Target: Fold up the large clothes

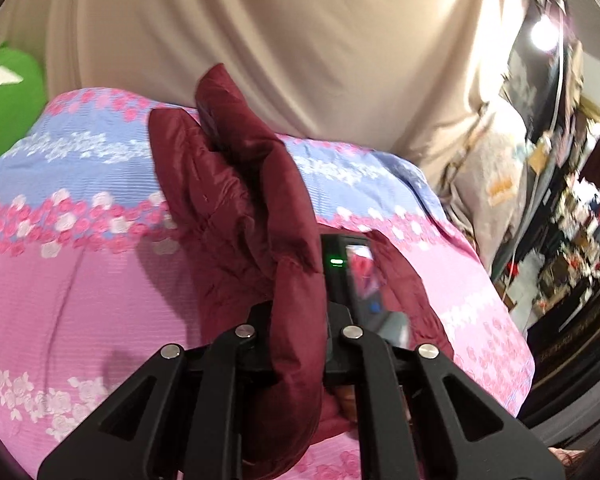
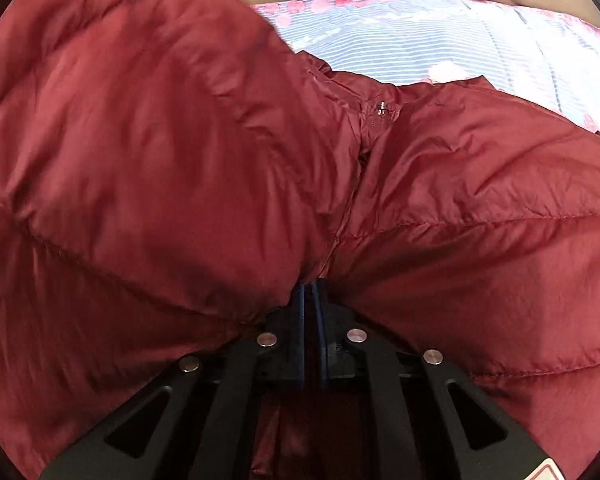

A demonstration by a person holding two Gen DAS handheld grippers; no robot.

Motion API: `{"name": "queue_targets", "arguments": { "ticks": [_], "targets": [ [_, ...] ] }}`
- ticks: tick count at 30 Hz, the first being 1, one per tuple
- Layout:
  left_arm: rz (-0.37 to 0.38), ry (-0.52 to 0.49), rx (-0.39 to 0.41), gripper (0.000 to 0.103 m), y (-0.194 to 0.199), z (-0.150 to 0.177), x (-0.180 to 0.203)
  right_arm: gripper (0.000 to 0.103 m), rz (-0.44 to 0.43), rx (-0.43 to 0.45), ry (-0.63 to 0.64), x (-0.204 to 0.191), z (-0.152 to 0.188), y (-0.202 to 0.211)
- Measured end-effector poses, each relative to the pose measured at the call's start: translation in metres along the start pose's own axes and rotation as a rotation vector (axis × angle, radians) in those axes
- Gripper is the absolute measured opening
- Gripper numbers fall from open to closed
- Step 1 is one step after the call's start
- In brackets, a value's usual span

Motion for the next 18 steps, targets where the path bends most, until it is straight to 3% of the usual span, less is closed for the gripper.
{"name": "queue_targets", "arguments": {
  "ticks": [5, 10, 13, 18],
  "targets": [
    [0.057, -0.071, -0.033, 0.010, -0.018, -0.003, 0.036, 0.009, -0.119, 0.052, -0.148, 0.043, 0.012, 0.047],
    [0.083, -0.082, -0.050, 0.010, -0.028, 0.001, 0.047, 0.009, -0.022, 0.193, -0.328, 0.127, 0.042, 0.120],
    [0.099, -0.093, -0.061, 0.010, -0.036, 0.003, 0.059, 0.009, -0.031, 0.133, -0.385, 0.157, 0.047, 0.105],
    [0.110, -0.127, -0.097, 0.010, -0.053, 0.007, 0.083, 0.005, -0.067, 0.066, -0.315, 0.136, 0.042, 0.067]
  ]
}}
Point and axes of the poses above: each gripper's, at about its wrist camera, not at the fingertips, and y roughly against the way its jaws point, x to its right, z to its underside, the point moved 3 cm from there along -y, roughly the way its jaws point, and after that the axes turned 6 degrees about z, right-handed, at the moved point
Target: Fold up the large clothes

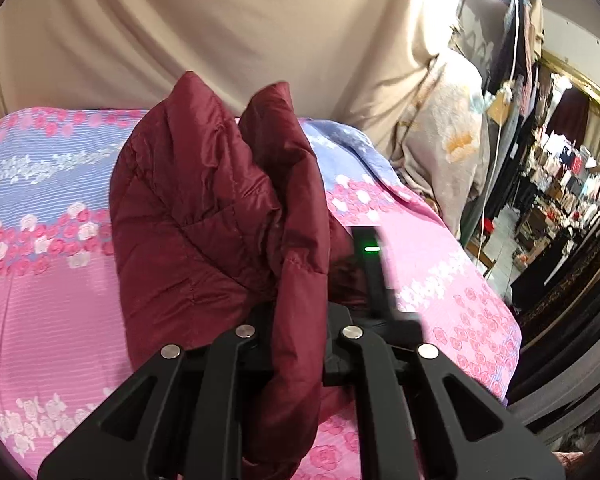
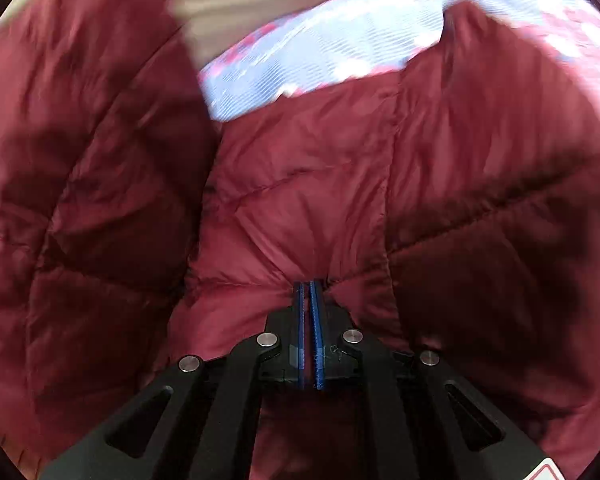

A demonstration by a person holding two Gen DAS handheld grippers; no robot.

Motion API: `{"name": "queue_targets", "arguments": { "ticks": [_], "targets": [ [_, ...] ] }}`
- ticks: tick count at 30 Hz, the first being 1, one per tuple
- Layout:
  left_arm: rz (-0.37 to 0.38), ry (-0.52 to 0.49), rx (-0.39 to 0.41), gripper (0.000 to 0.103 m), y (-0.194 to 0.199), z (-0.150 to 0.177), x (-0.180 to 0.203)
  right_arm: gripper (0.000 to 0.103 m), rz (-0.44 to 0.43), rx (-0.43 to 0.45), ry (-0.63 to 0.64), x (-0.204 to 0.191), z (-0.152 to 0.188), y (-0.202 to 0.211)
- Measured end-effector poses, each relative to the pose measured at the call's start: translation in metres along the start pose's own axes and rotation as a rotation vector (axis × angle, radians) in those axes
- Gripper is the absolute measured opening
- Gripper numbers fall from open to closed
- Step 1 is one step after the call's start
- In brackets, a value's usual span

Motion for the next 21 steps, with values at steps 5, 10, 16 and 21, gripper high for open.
{"name": "queue_targets", "arguments": {
  "ticks": [5, 10, 16, 21],
  "targets": [
    [0.028, -0.035, -0.062, 0.010, -0.041, -0.001, 0.027, 0.002, -0.038, -0.004, -0.030, 0.004, -0.004, 0.002],
    [0.037, -0.077, -0.155, 0.010, -0.094, 0.007, 0.047, 0.008, 0.022, 0.181, -0.088, 0.051, 0.003, 0.091],
    [0.020, -0.114, -0.283, 0.010, -0.168, 0.037, 0.063, 0.009, 0.111, 0.265, -0.223, 0.123, 0.040, 0.157],
    [-0.003, -0.115, -0.324, 0.013, -0.191, 0.052, 0.066, 0.010, 0.107, 0.279, -0.212, 0.104, 0.051, 0.158]
  ]
}}
Point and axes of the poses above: each gripper's, at about its wrist camera, not at the fingertips, and y roughly against the way its jaws point, x to its right, z to its underside, the point moved 3 cm from there along -y, roughly the way its jaws point, and after that the axes turned 6 degrees about z, right-handed, at the moved point
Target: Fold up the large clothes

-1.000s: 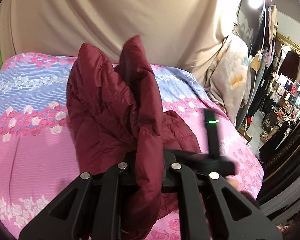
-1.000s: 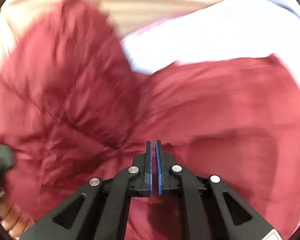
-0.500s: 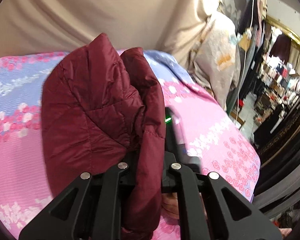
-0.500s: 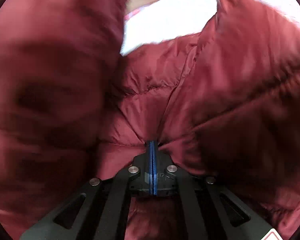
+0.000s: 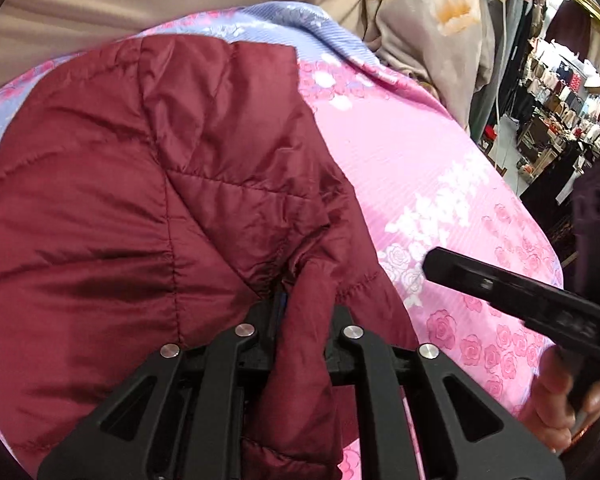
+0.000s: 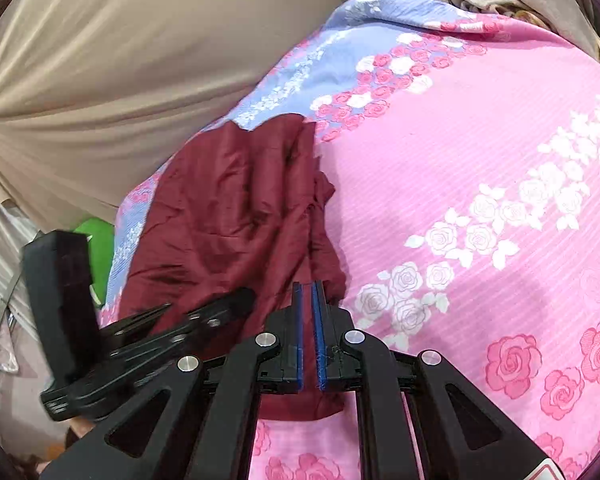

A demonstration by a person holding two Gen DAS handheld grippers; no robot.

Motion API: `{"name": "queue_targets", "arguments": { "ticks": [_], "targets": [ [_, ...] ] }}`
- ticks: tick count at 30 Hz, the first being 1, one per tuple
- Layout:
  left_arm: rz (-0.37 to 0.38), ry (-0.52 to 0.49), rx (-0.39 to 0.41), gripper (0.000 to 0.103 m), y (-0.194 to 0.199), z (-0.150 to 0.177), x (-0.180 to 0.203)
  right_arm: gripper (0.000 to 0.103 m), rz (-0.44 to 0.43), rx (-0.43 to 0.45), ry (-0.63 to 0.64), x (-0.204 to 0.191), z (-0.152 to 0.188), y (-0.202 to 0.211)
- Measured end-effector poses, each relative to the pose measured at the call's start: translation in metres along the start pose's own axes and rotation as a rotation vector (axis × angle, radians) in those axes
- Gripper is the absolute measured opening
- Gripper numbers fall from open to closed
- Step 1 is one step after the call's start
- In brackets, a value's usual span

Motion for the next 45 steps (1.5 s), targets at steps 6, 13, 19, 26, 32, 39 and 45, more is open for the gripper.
{"name": "queue_targets", "arguments": {
  "ticks": [6, 13, 19, 26, 32, 39, 45],
  "targets": [
    [0.053, -0.001, 0.108, 0.056, 0.047, 0.001, 0.010, 0.044, -0.040, 0.084, 0.088, -0.034, -0.012, 0.022],
    [-0.017, 0.060, 0.374, 0.088, 0.180, 0.028, -0.021, 0.063, -0.108, 0.114, 0.186, -0.049, -0.005, 0.046],
    [-0.201, 0.222, 0.312, 0.087, 0.178, 0.057, -0.075, 0.073, -0.185, -0.005, 0.271, -0.096, 0.015, 0.020],
    [-0.145, 0.271, 0.199, 0.079, 0.143, 0.077, -0.086, 0.007, 0.003, -0.048, 0.300, -0.094, 0.036, -0.007],
    [-0.143, 0.179, 0.155, 0.079, 0.113, 0.072, -0.065, 0.005, 0.054, 0.021, 0.197, -0.049, 0.036, 0.011],
    [-0.280, 0.081, 0.094, 0.079, 0.076, 0.076, -0.055, 0.009, -0.015, -0.101, 0.037, -0.006, 0.048, -0.012],
    [-0.273, 0.089, 0.093, 0.080, 0.077, 0.076, -0.057, 0.045, 0.020, 0.119, 0.103, -0.030, -0.013, 0.043]
  ]
}}
Point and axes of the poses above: each gripper's, at about its wrist camera, not at the fingertips, and y roughly against the way its jaws point, x to its right, z to its underside, the point moved 3 cm from there along -y, roughly the way its jaws point, and after that the axes turned 6 degrees about z, right-handed, at the moved point
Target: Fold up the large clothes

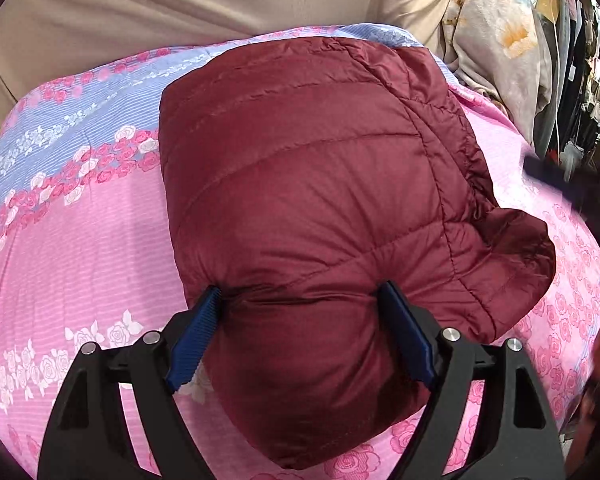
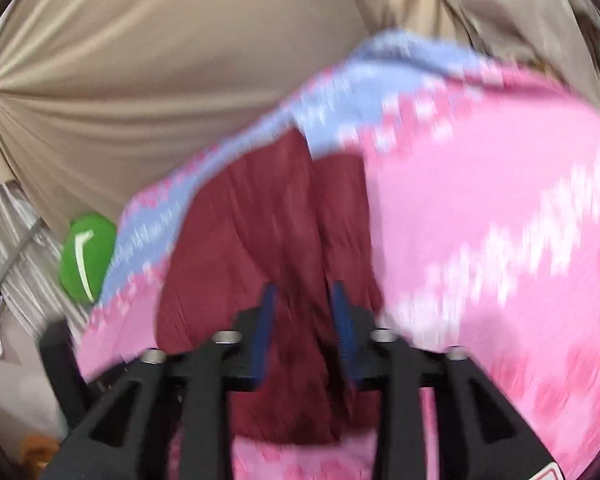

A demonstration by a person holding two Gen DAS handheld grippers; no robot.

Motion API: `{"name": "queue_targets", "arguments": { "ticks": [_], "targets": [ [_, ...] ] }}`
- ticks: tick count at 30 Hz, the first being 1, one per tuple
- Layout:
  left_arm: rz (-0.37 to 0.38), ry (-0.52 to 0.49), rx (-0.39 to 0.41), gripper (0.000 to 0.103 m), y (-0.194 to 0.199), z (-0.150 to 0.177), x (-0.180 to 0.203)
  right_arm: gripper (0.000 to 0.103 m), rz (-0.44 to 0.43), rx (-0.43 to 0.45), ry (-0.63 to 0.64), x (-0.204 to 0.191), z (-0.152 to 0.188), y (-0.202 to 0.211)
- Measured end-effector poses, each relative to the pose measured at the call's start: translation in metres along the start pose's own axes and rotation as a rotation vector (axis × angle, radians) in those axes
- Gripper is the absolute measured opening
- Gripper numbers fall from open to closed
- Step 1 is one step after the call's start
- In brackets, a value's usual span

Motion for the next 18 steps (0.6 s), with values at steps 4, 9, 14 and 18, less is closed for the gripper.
{"name": "queue_targets", "arguments": {
  "ticks": [4, 9, 14, 18],
  "targets": [
    [-0.007, -0.002, -0.003, 0.081, 0.000, 0.000, 0.000, 0.048, 0.027, 0.007, 0.048, -0.022, -0.042, -0.031],
    [-0.007, 0.006, -0.012, 0.081, 0.000, -0.001, 0.000, 0.049, 0.131, -0.019, 0.065, -0.026, -0.068, -0.087],
    [0.001, 0.008, -0.015, 0.081, 0.000, -0.001, -0.002, 0.005, 0.100, 0.005, 0.022, -0.022, -0.062, -0.106],
    [0.009, -0.008, -0.010, 0.085, -0.003, -0.003, 0.002, 0.005, 0.198, -0.008, 0.030, -0.002, -0.042, -0.131]
  ]
}}
Point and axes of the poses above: each gripper's, at about its wrist camera, not at the fingertips, and y roughly against the way its jaws point, x to its right, z to its underside, the point moved 3 cm from there along -y, roughly the way its jaws point, and after that the axes turned 6 degrees about z, right-handed, at the moved point
